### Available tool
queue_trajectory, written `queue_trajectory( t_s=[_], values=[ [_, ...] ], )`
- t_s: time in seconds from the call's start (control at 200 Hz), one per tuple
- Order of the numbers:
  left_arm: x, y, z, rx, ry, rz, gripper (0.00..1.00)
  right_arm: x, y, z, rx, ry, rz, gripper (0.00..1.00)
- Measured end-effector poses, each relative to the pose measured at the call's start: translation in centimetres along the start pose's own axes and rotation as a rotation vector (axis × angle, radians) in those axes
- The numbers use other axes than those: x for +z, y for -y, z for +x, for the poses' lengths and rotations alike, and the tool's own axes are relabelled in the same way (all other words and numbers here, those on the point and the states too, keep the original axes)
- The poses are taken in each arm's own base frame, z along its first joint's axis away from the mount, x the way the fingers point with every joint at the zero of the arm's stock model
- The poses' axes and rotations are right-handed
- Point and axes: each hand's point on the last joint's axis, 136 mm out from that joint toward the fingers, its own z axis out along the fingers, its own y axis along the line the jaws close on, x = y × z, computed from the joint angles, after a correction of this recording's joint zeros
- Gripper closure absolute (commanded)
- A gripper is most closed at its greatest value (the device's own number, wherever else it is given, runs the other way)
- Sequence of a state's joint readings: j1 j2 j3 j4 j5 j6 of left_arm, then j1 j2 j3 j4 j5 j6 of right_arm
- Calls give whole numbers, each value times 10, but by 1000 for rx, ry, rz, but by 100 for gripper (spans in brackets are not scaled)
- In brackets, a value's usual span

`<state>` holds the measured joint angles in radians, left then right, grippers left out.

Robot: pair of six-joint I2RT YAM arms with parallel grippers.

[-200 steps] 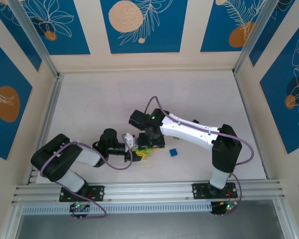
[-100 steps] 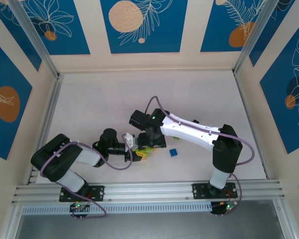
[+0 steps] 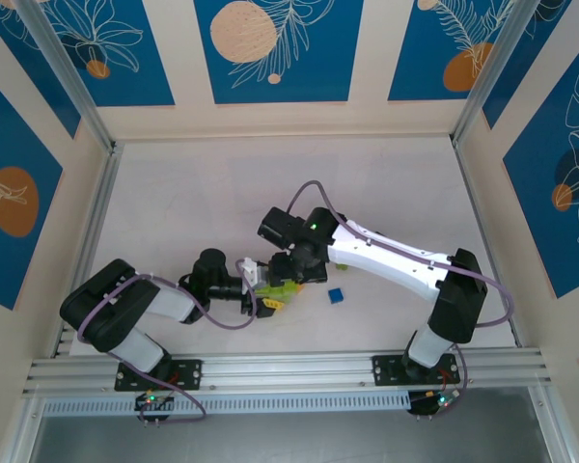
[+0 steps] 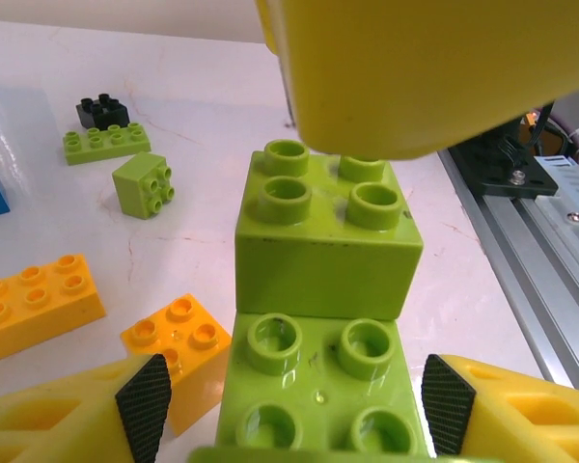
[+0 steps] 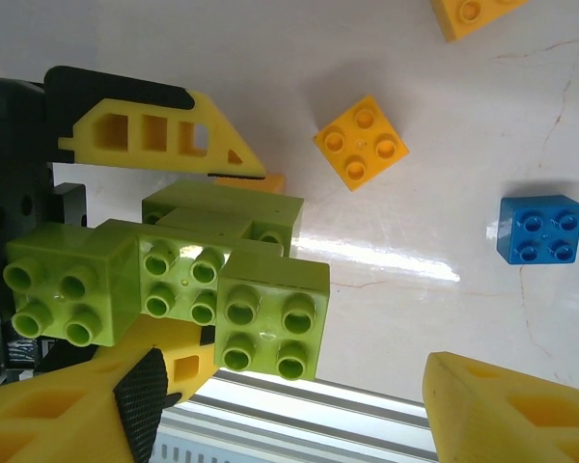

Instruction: Assemble a carrot with lego

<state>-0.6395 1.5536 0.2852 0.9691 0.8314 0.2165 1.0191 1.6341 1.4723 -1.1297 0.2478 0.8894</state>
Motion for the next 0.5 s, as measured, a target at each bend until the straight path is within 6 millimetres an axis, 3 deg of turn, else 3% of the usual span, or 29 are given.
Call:
queue_trajectory(
  t_s=[0.225,0.5],
  values=[
    [-1,3,5,-15,-10,7,27,5,-1,1,-4,-16,3,28],
    [-5,8,13,-31,-19,9,26,26,-3,0,-17,-51,37,28]
  ],
)
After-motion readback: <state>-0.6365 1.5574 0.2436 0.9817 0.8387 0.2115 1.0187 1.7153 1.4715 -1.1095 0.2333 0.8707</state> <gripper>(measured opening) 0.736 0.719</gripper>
